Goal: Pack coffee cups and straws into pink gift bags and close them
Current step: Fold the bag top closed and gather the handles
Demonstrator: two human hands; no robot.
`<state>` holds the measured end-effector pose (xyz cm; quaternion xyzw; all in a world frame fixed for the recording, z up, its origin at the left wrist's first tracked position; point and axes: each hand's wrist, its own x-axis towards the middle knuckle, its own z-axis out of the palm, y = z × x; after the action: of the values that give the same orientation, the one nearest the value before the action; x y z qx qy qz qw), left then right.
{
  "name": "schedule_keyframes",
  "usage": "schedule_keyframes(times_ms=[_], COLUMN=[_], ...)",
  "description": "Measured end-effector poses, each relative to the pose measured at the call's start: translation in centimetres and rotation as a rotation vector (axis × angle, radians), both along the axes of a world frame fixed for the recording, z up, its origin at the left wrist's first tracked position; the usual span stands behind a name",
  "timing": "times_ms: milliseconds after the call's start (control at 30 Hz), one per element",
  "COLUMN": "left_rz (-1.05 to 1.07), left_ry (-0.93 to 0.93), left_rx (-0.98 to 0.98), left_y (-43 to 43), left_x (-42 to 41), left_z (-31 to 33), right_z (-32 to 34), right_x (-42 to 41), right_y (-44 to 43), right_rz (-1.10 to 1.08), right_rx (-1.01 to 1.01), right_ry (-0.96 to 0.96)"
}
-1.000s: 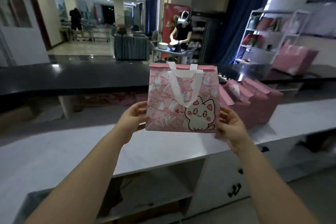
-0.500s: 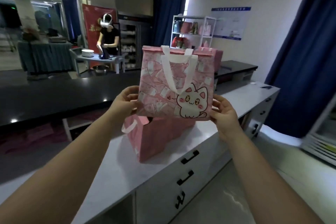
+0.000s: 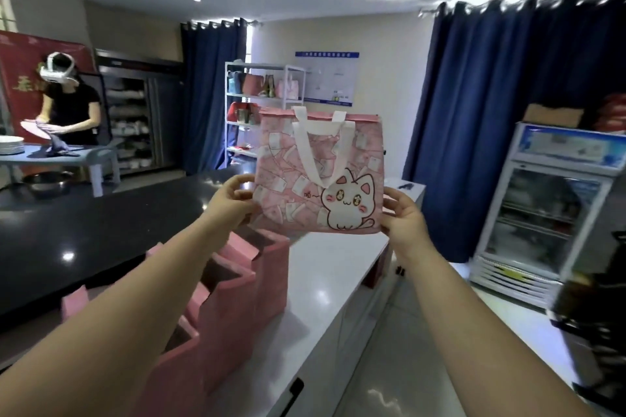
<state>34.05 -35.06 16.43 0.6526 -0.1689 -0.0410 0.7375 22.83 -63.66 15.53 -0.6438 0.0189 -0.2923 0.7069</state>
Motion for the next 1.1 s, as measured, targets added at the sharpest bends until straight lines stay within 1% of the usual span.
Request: schedule_keyframes(times_ms=[167, 300, 400, 533, 700, 867, 967, 1100], left_rz=[-0.046, 0.04, 0.083, 0.178, 0.247, 0.342, 0.421, 0.55], left_ry=[0.024, 0.024, 0.023, 0.02, 0.063, 0.081, 0.094, 0.113], left_rx=[-0.026, -0.037, -0.063, -0.033, -0.04, -0.054, -0.019, -0.013], left_y=[-6.9, -13.2, -17.4, -21.5, -25.8, -27.2, -26.2, -24.6], left_x=[8.5, 12.9, 16.0, 20.1, 24.8, 29.4, 31.8, 35.7], left_z=[1.1, -0.2, -1.0, -1.5, -1.6, -2.2, -3.6, -4.6], right_z=[1.9, 0.5, -0.9, -2.1, -1.1, -1.4, -2.7, -3.9], right_x=[7.0, 12.0, 15.8, 21.1, 28.2, 36.9, 42.1, 48.8], right_y=[-6.1, -11.1, -15.0, -20.1, -25.9, -28.4, -27.6, -25.2], right_rz=[-0.096, -0.134, -0.086, 0.018, 0.157, 0.252, 0.33, 0.399], right_rx=[-0.018, 0.002, 0.028, 0.031, 0.027, 0.032, 0.042, -0.004], right_ry=[0.002, 0.024, 0.018, 0.04, 0.034, 0.039, 0.076, 0.109])
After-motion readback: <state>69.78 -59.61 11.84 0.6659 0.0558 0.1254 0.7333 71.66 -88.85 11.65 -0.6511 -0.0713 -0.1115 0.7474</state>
